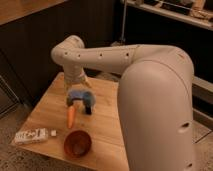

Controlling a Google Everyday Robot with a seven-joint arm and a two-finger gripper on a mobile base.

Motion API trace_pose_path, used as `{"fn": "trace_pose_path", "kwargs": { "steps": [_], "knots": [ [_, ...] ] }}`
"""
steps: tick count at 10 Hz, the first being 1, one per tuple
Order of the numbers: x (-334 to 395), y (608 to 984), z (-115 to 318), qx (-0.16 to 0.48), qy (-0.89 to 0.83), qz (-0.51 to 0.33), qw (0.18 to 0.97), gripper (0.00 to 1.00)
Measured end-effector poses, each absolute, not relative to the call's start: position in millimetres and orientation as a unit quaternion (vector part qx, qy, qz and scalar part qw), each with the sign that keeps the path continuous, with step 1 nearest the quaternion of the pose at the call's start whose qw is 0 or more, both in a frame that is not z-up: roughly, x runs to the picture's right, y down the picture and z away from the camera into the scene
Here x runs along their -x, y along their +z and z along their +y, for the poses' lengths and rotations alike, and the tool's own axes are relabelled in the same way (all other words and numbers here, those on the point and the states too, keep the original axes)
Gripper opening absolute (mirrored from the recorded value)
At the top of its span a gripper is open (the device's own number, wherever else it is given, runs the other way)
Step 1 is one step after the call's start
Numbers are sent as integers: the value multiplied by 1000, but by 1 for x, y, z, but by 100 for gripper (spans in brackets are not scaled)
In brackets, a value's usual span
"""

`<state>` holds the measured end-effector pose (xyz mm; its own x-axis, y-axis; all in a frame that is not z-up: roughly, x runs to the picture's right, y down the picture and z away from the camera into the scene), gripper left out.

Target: Place the ceramic cup over the eraser

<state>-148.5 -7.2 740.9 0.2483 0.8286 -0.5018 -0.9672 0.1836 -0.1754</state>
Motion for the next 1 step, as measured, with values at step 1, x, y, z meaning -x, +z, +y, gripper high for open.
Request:
{"fn": "trace_pose_path", "kwargs": {
  "steps": [1],
  "knots": [
    [149,741,-7,234,594,148,755,80]
  ]
}}
